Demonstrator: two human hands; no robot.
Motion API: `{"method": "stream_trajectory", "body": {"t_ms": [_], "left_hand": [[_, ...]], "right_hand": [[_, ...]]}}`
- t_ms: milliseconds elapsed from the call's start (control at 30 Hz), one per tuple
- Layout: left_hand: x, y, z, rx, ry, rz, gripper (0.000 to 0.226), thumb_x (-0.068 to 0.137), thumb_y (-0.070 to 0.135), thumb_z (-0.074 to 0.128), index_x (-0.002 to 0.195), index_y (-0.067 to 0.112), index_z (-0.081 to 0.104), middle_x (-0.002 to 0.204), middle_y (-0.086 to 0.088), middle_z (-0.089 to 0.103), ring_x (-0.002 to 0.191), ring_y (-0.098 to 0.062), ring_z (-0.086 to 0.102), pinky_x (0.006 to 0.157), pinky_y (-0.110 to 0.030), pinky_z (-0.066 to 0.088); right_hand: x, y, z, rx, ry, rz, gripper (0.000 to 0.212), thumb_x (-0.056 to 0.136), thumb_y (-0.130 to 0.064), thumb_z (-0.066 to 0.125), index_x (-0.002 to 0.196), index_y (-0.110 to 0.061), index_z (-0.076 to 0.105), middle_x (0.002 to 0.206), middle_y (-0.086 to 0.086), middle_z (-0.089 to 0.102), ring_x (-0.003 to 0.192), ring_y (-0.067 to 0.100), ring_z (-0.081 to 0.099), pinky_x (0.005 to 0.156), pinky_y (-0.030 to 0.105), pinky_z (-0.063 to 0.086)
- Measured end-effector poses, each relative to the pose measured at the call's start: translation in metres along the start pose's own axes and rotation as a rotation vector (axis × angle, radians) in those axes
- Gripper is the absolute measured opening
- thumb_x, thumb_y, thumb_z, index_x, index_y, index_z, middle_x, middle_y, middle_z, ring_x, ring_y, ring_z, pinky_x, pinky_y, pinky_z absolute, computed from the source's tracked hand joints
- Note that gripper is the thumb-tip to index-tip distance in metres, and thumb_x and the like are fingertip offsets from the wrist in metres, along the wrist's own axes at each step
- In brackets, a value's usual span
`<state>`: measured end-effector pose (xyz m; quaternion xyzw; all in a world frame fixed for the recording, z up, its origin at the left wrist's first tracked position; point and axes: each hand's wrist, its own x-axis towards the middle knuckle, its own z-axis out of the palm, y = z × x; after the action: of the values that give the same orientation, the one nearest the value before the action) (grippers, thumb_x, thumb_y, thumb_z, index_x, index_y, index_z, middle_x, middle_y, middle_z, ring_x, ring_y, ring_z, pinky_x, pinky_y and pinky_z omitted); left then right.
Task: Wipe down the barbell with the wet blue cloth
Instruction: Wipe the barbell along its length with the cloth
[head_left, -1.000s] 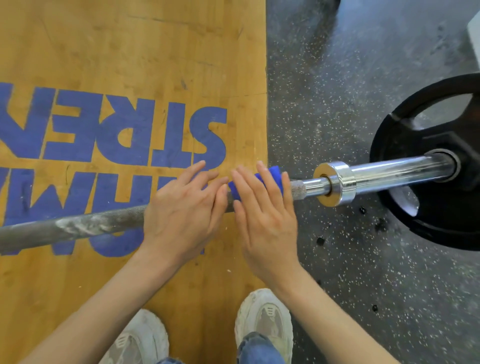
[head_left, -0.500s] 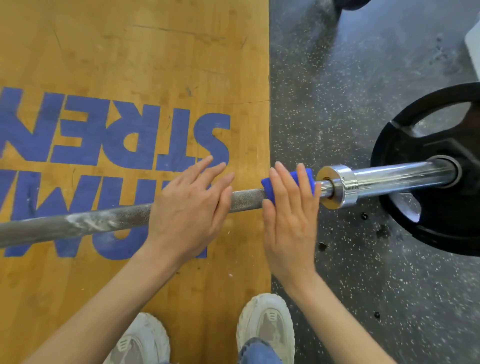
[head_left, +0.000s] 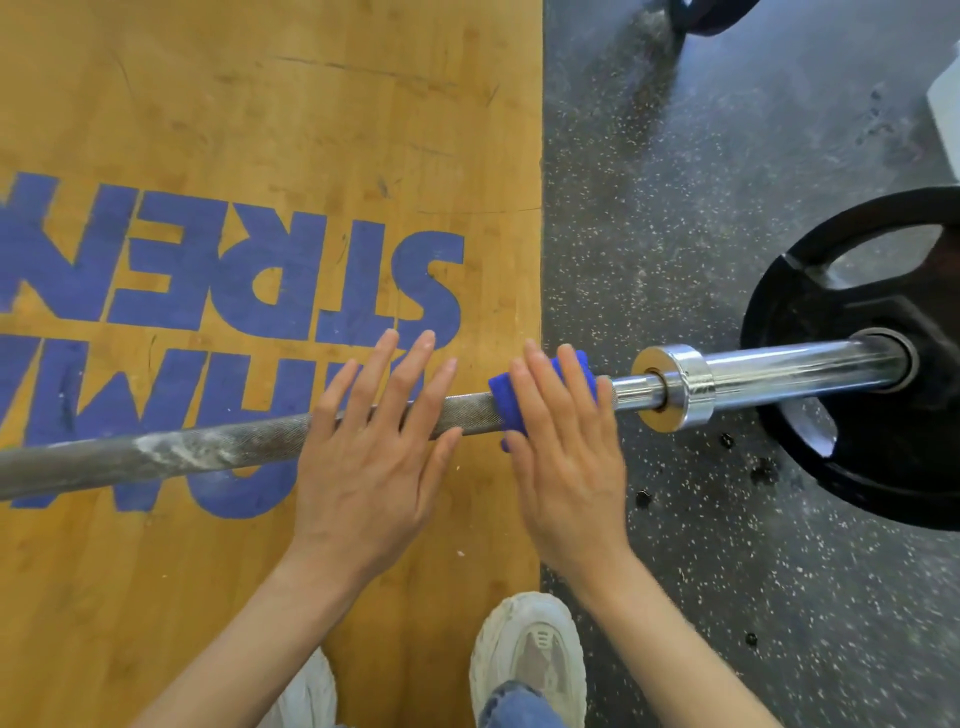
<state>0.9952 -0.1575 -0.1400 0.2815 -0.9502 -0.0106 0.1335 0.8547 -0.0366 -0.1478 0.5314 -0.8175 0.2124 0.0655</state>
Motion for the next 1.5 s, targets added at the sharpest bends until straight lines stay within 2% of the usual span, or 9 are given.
{"method": "stream_trajectory", "body": {"t_ms": [200,367,500,667,833,967,1133,1300,1500], "left_hand": [[0.014,-0.001,0.002,-0.028,-0.002,-0.025,0.05,0.108,0.04,0.03,0.141,0.015,0.058,0.152,-0.005,0.05,0.146,-0.029,0.041,0.113,-0.045,0.028],[0.023,-0.009,0.003,-0.027,0.01,-0.019,0.048,0.109,0.039,0.031,0.138,0.015,0.062,0.148,-0.005,0.055,0.143,-0.029,0.045,0.11,-0.045,0.033],[0.035,-0.011,0.007,-0.045,0.036,-0.041,0.047,0.11,0.037,0.029,0.133,0.016,0.065,0.142,-0.004,0.06,0.14,-0.028,0.049,0.107,-0.042,0.034],[0.05,-0.02,0.009,-0.071,0.052,-0.048,0.044,0.109,0.032,0.032,0.129,0.016,0.067,0.138,-0.004,0.064,0.138,-0.029,0.051,0.106,-0.041,0.035],[0.07,-0.025,0.013,-0.119,0.045,-0.105,0.045,0.108,0.032,0.03,0.12,0.018,0.071,0.129,-0.002,0.068,0.136,-0.027,0.053,0.101,-0.04,0.037],[0.084,-0.035,0.015,-0.114,0.041,-0.102,0.044,0.107,0.03,0.03,0.123,0.016,0.069,0.13,-0.003,0.069,0.136,-0.028,0.053,0.102,-0.039,0.034],[0.102,-0.042,0.019,-0.139,0.041,-0.123,0.046,0.107,0.031,0.03,0.127,0.017,0.069,0.129,-0.001,0.069,0.136,-0.026,0.053,0.102,-0.038,0.035],[0.115,-0.052,0.022,-0.144,0.051,-0.127,0.047,0.106,0.03,0.03,0.124,0.017,0.071,0.124,-0.001,0.072,0.133,-0.027,0.056,0.101,-0.037,0.036],[0.131,-0.059,0.025,-0.138,0.044,-0.108,0.048,0.105,0.029,0.03,0.125,0.014,0.071,0.126,-0.004,0.071,0.133,-0.029,0.056,0.105,-0.04,0.033]], "right_hand": [[0.009,-0.009,0.007,0.08,0.073,0.175,0.047,0.111,-0.026,0.025,0.15,-0.003,0.039,0.159,0.013,0.037,0.153,0.034,0.018,0.124,0.056,0.011],[0.02,0.008,0.005,-0.026,0.017,-0.05,0.045,0.112,-0.03,0.024,0.149,-0.011,0.042,0.156,0.006,0.042,0.15,0.028,0.028,0.125,0.049,0.016],[0.035,-0.008,0.01,0.06,0.052,0.136,0.047,0.111,-0.029,0.024,0.146,-0.009,0.05,0.154,0.005,0.046,0.151,0.029,0.027,0.124,0.053,0.015],[0.052,-0.002,0.012,0.036,-0.005,-0.076,0.047,0.111,-0.027,0.025,0.146,-0.011,0.052,0.153,0.003,0.048,0.148,0.026,0.033,0.126,0.045,0.014],[0.07,-0.01,0.019,0.107,0.045,0.124,0.049,0.111,-0.028,0.023,0.144,-0.008,0.053,0.152,0.004,0.049,0.151,0.028,0.028,0.125,0.052,0.014],[0.091,-0.01,0.027,0.103,0.001,-0.056,0.047,0.111,-0.026,0.024,0.143,-0.009,0.055,0.15,0.003,0.052,0.148,0.026,0.035,0.126,0.044,0.014],[0.103,0.006,0.028,0.092,0.078,0.127,0.046,0.11,-0.025,0.026,0.144,-0.008,0.053,0.151,0.003,0.05,0.15,0.025,0.029,0.125,0.048,0.015],[0.124,0.009,0.038,0.05,0.038,-0.047,0.051,0.112,-0.031,0.021,0.14,-0.01,0.058,0.147,0.003,0.055,0.145,0.026,0.039,0.125,0.044,0.017],[0.139,-0.009,0.049,0.118,0.065,0.024,0.05,0.111,-0.028,0.022,0.141,-0.008,0.055,0.149,0.006,0.052,0.147,0.027,0.035,0.124,0.048,0.018]]}}
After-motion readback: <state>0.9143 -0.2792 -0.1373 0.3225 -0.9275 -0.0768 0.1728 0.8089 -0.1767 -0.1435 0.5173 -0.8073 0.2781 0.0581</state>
